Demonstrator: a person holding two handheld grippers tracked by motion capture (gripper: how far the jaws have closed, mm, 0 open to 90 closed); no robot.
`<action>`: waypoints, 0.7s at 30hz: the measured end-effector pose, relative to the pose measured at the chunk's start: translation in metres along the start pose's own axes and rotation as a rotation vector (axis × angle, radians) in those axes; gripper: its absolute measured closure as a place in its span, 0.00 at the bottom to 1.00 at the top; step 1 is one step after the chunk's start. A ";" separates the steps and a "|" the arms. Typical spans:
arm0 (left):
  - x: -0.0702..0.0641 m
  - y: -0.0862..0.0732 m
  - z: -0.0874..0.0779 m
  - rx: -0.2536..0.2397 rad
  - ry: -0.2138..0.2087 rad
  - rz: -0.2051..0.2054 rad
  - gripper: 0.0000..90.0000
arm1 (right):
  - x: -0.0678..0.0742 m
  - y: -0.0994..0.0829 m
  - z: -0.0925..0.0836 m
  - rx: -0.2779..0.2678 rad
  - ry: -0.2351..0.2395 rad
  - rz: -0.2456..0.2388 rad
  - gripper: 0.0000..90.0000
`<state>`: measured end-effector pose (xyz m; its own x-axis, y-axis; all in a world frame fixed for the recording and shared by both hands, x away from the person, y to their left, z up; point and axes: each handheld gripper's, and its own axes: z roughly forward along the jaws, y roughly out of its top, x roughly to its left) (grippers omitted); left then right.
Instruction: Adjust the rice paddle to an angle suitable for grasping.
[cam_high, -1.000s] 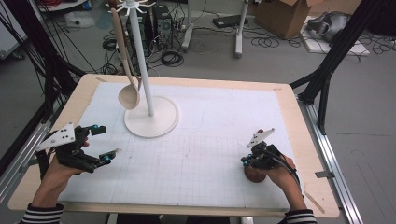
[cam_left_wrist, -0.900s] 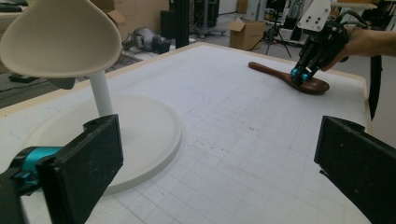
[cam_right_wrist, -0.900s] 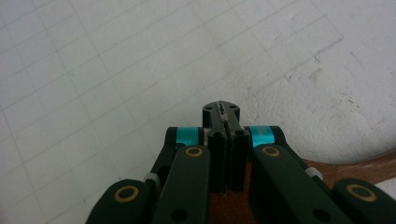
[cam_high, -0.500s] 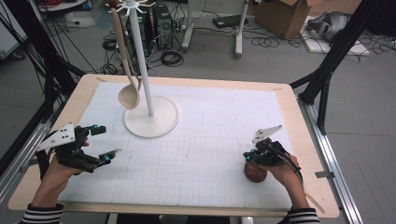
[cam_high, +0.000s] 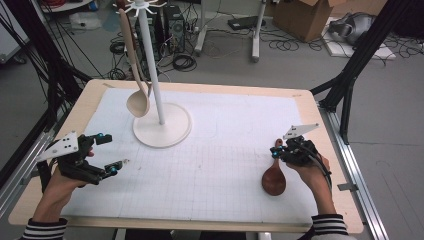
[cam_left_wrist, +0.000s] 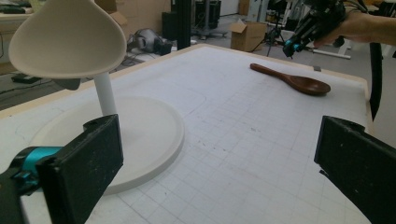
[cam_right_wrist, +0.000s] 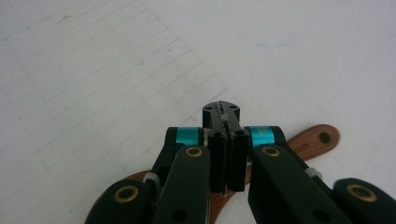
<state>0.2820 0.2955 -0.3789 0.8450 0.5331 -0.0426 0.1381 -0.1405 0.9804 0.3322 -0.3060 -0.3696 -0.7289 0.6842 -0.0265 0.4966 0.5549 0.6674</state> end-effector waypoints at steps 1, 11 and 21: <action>0.000 0.000 0.000 0.000 0.002 0.001 0.02 | -0.002 0.000 -0.001 -0.009 -0.008 0.002 1.00; 0.001 0.000 -0.002 0.000 0.001 0.003 0.02 | -0.020 0.002 -0.002 -0.024 -0.092 0.053 1.00; 0.001 0.000 -0.002 0.001 0.000 0.003 0.02 | -0.037 -0.002 0.006 0.006 -0.140 0.113 1.00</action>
<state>0.2816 0.2975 -0.3784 0.8452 0.5331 -0.0396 0.1358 -0.1425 0.9804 0.3610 -0.3299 -0.3744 -0.5959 0.8012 -0.0554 0.5743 0.4733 0.6679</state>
